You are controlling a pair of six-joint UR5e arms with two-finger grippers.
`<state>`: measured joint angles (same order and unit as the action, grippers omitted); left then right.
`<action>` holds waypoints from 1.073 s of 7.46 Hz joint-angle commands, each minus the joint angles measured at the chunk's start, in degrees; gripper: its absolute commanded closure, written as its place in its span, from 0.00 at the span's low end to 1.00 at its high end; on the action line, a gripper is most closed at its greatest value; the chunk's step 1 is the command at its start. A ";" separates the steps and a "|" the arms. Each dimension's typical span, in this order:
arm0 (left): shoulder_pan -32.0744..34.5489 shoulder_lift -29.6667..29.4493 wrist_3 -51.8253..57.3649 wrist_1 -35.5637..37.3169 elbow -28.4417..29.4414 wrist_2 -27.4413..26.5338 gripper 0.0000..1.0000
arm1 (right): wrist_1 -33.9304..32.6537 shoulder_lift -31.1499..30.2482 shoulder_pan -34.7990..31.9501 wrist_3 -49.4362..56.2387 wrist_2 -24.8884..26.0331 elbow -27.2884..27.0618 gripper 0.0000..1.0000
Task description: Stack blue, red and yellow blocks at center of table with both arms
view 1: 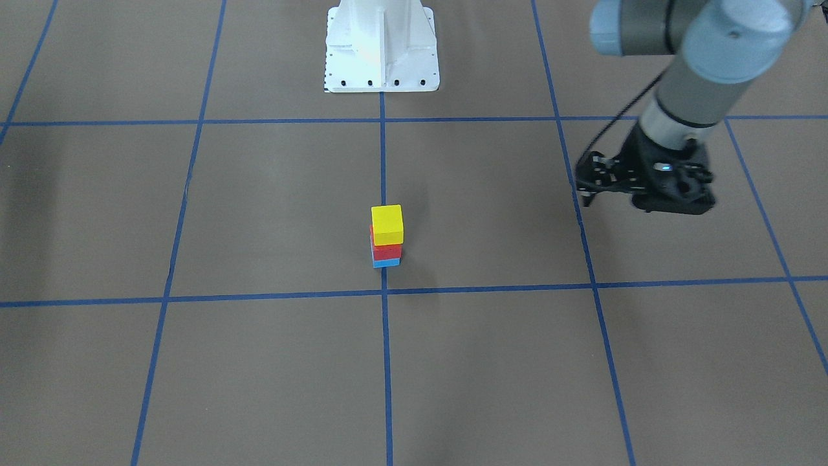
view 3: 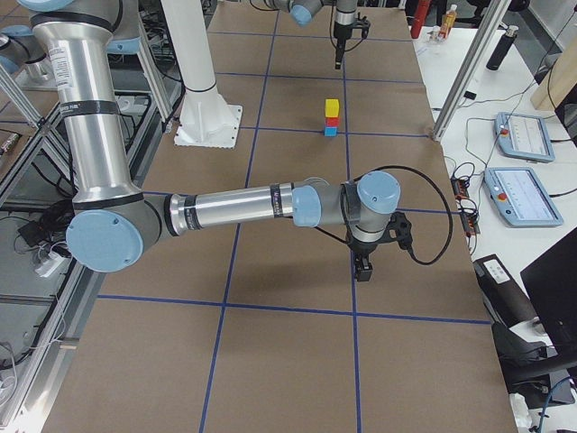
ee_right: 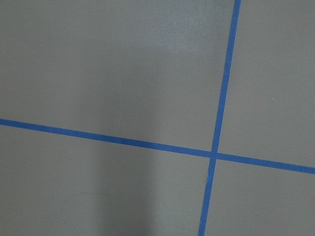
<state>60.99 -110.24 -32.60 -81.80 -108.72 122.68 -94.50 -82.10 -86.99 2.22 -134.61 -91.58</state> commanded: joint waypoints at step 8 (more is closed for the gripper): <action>22.57 17.42 27.71 -12.21 18.17 6.07 0.00 | -0.07 -9.30 -6.08 0.33 -3.91 -2.72 0.01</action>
<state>81.82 -93.17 -9.40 -90.08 -93.51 128.55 -94.50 -90.22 -92.58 2.39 -138.88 -92.98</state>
